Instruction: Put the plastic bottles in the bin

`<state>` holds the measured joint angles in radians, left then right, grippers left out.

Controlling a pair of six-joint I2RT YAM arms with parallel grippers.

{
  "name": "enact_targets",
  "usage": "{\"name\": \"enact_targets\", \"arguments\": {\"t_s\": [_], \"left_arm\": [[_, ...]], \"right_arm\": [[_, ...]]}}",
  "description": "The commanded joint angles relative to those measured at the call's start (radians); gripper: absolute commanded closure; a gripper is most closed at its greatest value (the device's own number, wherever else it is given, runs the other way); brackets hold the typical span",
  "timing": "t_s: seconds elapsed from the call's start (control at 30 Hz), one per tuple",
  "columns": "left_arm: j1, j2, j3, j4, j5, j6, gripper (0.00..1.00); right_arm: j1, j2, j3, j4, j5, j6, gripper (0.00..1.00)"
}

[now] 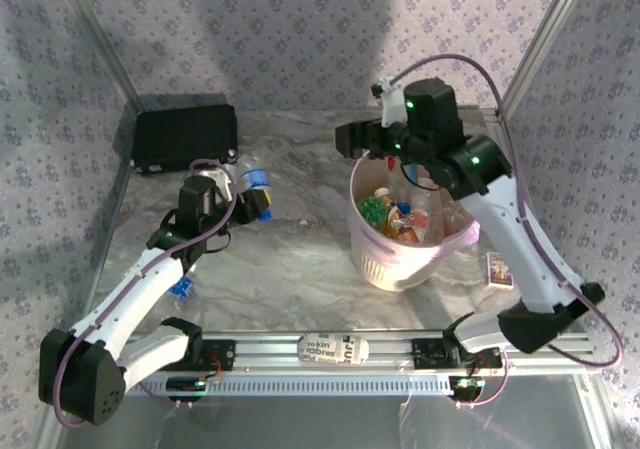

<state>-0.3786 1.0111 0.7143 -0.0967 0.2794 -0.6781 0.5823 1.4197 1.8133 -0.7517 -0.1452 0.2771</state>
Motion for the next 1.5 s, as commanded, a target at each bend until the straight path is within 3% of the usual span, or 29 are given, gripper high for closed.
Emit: {"name": "enact_targets", "arguments": {"t_s": [0.0,0.3,0.43,0.73,0.87,1.13,1.2,1.37,1.47], "left_arm": [[-0.014,-0.018,0.028,0.190,0.083,-0.051,0.52],[-0.060,-0.042,0.065,0.278,0.096,-0.033,0.56],[-0.064,-0.019,0.093,0.286,0.108,-0.029,0.56],[-0.076,-0.001,0.133,0.279,0.119,-0.012,0.57],[-0.078,0.007,0.136,0.285,0.119,-0.015,0.58],[-0.081,0.014,0.137,0.279,0.118,-0.023,0.59],[-0.081,0.009,0.137,0.271,0.111,-0.021,0.55],[-0.082,-0.012,0.130,0.225,0.066,-0.006,0.18],[-0.080,-0.033,0.123,0.188,0.045,0.013,0.13]], "right_arm": [[0.018,0.077,0.089,0.031,-0.008,0.038,0.13],[0.077,0.358,0.338,-0.026,-0.164,0.060,0.07],[0.086,0.465,0.426,-0.020,-0.298,0.067,0.06],[0.099,0.586,0.505,-0.044,-0.383,0.094,0.06],[0.100,0.604,0.510,-0.039,-0.423,0.104,0.12],[0.086,0.612,0.507,-0.020,-0.440,0.121,0.36],[0.083,0.612,0.509,-0.011,-0.442,0.122,0.40],[0.065,0.610,0.558,-0.023,-0.442,0.104,0.42],[0.043,0.609,0.612,-0.047,-0.445,0.088,0.43]]}}
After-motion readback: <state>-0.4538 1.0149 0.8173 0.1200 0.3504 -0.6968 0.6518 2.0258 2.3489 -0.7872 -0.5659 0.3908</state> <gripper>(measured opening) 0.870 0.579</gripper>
